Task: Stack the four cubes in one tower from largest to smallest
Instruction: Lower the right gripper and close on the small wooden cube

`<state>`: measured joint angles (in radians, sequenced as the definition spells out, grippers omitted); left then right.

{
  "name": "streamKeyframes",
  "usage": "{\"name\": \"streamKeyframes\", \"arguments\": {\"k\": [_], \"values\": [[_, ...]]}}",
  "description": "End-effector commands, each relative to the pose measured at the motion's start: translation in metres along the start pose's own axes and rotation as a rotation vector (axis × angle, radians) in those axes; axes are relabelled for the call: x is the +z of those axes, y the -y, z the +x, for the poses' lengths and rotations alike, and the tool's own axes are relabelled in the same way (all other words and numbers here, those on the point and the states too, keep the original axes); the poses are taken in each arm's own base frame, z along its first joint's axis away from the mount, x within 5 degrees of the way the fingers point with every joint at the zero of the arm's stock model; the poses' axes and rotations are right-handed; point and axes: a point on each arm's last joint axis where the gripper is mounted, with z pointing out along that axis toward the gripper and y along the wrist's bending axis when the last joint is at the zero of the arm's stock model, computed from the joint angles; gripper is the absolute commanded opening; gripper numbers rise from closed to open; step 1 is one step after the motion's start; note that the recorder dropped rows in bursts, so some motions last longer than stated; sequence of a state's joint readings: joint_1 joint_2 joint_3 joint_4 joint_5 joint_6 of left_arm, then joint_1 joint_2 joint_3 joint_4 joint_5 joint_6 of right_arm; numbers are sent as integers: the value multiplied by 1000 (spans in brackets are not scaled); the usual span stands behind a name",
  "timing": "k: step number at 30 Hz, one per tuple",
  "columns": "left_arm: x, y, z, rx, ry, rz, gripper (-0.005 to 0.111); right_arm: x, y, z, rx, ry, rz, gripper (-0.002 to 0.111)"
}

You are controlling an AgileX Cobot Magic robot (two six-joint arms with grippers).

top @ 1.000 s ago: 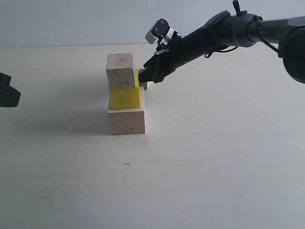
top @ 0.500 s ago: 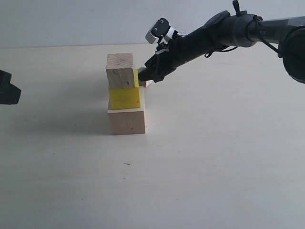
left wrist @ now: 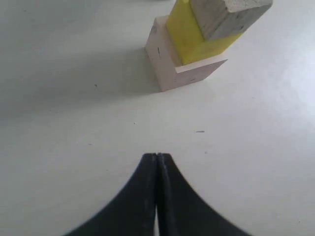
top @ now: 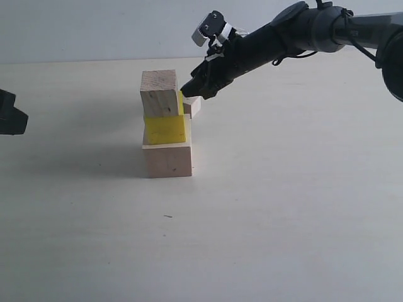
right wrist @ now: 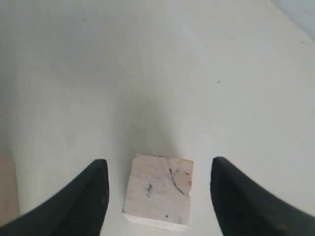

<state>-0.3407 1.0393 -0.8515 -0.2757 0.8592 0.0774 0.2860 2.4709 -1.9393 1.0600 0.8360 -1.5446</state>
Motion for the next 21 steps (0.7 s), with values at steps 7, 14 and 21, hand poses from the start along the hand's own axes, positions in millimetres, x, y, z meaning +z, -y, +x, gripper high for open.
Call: {"name": "streamKeyframes", "arguments": {"k": [7,14,21], "values": [[1,-1,-1,-9,14,-5,0,6,5,7,17,19,27,59],[1,-1,-1,-9,14,-5,0,12,4,15,29,7,7,59],[1,-1,-2,-9,22,-5,0,13,3,15,31,7,-2,59]]}}
